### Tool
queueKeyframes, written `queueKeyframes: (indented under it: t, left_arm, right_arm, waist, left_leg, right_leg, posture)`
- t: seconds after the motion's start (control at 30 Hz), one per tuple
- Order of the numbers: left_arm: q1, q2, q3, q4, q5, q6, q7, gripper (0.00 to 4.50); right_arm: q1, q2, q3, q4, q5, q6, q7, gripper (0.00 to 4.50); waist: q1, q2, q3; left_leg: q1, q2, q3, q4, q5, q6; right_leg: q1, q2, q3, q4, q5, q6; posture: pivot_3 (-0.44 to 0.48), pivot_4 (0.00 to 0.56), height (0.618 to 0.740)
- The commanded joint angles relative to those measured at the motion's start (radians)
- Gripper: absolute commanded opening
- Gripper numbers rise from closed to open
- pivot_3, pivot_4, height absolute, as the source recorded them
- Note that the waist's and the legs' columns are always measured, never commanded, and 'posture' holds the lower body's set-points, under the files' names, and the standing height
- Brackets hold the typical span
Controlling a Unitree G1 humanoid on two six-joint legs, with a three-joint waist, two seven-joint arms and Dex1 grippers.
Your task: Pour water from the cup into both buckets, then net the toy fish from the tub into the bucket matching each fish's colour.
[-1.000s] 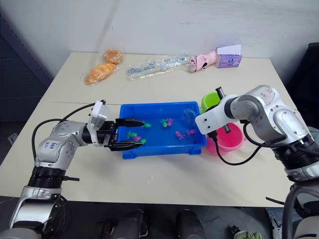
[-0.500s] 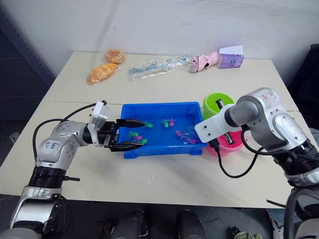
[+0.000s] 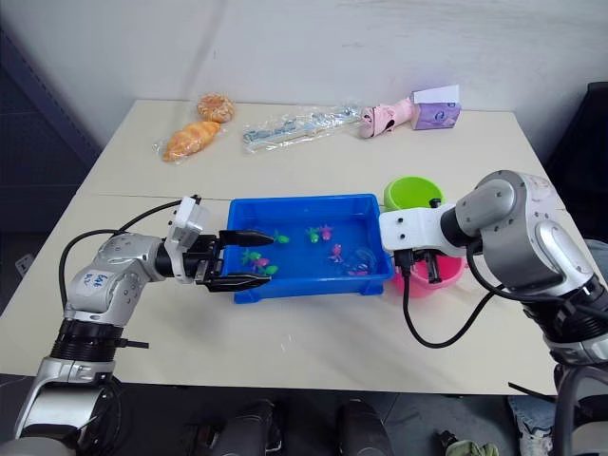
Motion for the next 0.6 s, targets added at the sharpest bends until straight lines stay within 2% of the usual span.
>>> queueKeyframes:
  t: [0.03,0.13,0.27,0.6]
  left_arm:
    - [0.005,0.012,0.016,-0.023,-0.009,-0.018,-0.005,4.43]
    - [0.011,0.015,0.019,-0.024,-0.009,-0.019,-0.001,4.43]
    - [0.017,0.020,0.021,-0.025,-0.008,-0.022,0.000,4.43]
    - [0.010,0.026,0.028,-0.017,-0.015,-0.025,0.006,4.43]
  right_arm:
    - [0.005,0.014,-0.082,0.014,0.066,0.053,-0.033,0.00]
    - [0.027,0.042,-0.143,0.025,0.154,0.147,-0.052,0.00]
    - [0.066,0.034,-0.202,0.075,0.225,0.150,-0.083,0.00]
    - [0.158,0.052,-0.380,0.031,0.421,0.184,-0.180,0.00]
  waist:
    - [0.000,0.000,0.000]
    - [0.001,0.000,0.000]
    - [0.001,0.000,0.000]
    - [0.002,0.000,0.000]
  left_leg:
    - [0.000,0.000,0.000,0.000,0.000,0.000]
    - [0.000,0.000,0.000,0.000,0.000,0.000]
    - [0.000,0.000,0.000,0.000,0.000,0.000]
    - [0.000,0.000,0.000,0.000,0.000,0.000]
  right_leg:
    - [0.000,0.000,0.000,0.000,0.000,0.000]
    - [0.000,0.000,0.000,0.000,0.000,0.000]
    - [0.000,0.000,0.000,0.000,0.000,0.000]
    - [0.000,0.000,0.000,0.000,0.000,0.000]
  posture:
    - [0.000,0.150,0.740]
    - [0.000,0.150,0.740]
    - [0.000,0.150,0.740]
    - [0.000,0.150,0.740]
